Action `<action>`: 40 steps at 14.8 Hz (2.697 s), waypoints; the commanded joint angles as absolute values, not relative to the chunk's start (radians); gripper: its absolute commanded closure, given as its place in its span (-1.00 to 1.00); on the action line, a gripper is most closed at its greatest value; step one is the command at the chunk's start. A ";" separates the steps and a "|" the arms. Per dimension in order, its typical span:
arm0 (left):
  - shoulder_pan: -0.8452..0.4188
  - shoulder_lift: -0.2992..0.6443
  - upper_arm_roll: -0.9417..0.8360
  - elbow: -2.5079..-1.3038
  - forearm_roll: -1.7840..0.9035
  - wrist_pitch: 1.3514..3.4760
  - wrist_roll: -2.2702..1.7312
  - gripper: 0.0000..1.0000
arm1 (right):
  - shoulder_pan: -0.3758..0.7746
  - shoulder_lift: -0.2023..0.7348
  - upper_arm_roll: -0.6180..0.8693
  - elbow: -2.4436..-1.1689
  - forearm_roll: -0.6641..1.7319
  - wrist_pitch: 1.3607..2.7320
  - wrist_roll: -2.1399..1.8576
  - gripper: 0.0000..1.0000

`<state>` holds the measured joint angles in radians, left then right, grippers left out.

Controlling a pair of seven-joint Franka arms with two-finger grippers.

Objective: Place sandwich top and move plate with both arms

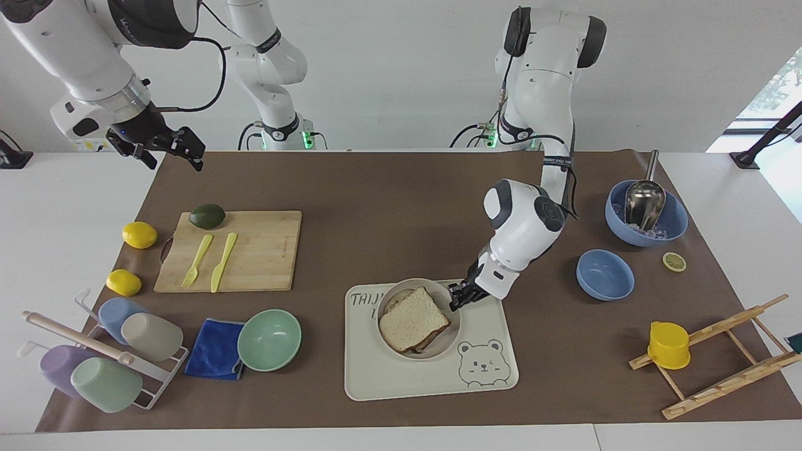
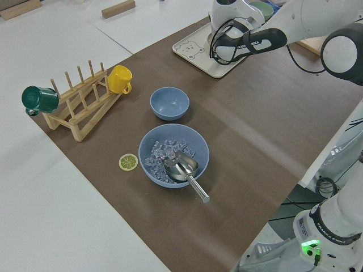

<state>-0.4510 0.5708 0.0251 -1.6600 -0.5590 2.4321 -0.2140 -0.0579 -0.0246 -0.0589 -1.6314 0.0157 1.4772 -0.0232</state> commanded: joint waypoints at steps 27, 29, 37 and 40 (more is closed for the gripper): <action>-0.322 0.011 0.216 -1.654 -0.037 1.643 -0.101 -1.00 | -0.063 -0.040 -0.054 -1.647 0.025 1.488 -0.009 -1.00; -0.316 -0.026 0.216 -1.657 -0.022 1.583 -0.068 -1.00 | -0.063 -0.040 -0.054 -1.646 0.025 1.488 -0.009 -1.00; -0.107 -0.046 0.028 -1.694 0.002 1.591 0.029 -1.00 | -0.063 -0.040 -0.054 -1.647 0.025 1.488 -0.009 -1.00; -0.101 -0.032 0.035 -1.666 -0.008 1.589 0.020 -1.00 | -0.063 -0.040 -0.054 -1.647 0.025 1.488 -0.008 -1.00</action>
<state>-0.1187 -0.0327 0.0443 -1.6754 -0.0140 1.5786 0.0157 -0.0579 -0.0246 -0.0589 -1.6314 0.0157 1.4772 -0.0232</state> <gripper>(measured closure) 0.000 0.000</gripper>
